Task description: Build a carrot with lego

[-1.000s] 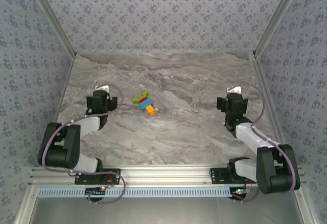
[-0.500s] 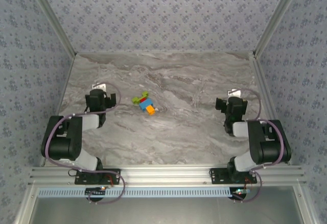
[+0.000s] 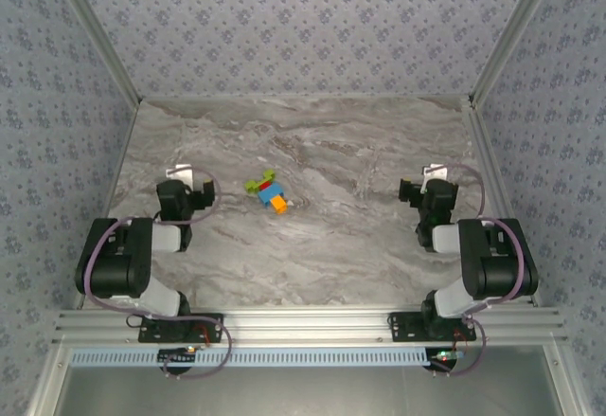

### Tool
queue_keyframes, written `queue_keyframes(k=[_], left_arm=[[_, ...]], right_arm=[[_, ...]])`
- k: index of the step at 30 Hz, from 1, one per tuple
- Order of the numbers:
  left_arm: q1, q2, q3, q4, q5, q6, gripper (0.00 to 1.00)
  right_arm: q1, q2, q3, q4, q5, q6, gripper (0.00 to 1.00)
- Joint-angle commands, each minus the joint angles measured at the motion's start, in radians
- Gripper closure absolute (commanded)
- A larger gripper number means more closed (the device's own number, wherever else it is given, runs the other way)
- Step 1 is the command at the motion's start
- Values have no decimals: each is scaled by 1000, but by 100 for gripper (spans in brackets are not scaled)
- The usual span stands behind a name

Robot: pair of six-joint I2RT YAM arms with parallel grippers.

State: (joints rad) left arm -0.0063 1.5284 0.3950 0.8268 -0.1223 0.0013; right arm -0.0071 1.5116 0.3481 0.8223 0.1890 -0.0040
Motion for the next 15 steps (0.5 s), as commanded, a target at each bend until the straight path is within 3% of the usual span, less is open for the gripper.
queue_keyframes(k=[1, 15], left_arm=[[3, 3, 13, -7, 33, -19, 2], [6, 3, 12, -5, 72, -6, 2]], right_arm=[[-5, 9, 19, 19, -23, 13, 0], [-5, 9, 19, 18, -22, 12, 0]])
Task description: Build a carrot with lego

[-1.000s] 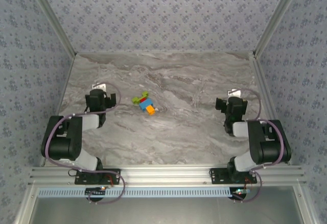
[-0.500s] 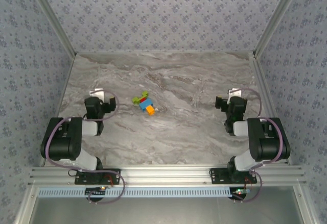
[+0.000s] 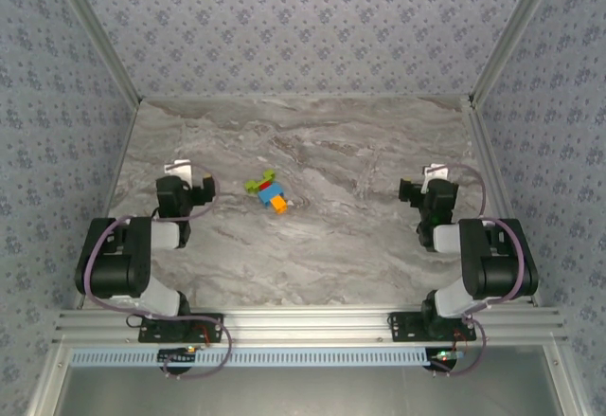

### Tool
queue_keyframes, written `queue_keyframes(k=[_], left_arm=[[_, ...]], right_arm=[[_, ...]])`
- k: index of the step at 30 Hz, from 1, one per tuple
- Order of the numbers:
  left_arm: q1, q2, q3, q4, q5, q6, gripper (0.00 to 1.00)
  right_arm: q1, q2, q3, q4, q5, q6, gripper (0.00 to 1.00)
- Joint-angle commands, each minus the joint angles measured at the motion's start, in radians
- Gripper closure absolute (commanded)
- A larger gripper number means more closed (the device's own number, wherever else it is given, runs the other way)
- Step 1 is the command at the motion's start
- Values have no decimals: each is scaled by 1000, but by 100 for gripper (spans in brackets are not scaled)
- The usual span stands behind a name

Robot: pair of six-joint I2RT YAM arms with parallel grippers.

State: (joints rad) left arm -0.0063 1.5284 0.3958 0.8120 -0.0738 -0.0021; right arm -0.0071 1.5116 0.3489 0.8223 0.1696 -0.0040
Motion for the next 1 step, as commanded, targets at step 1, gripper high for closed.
queue_keyframes(k=[1], left_arm=[[6, 3, 10, 11, 24, -4, 3]], right_arm=[[-5, 9, 18, 18, -2, 12, 0]])
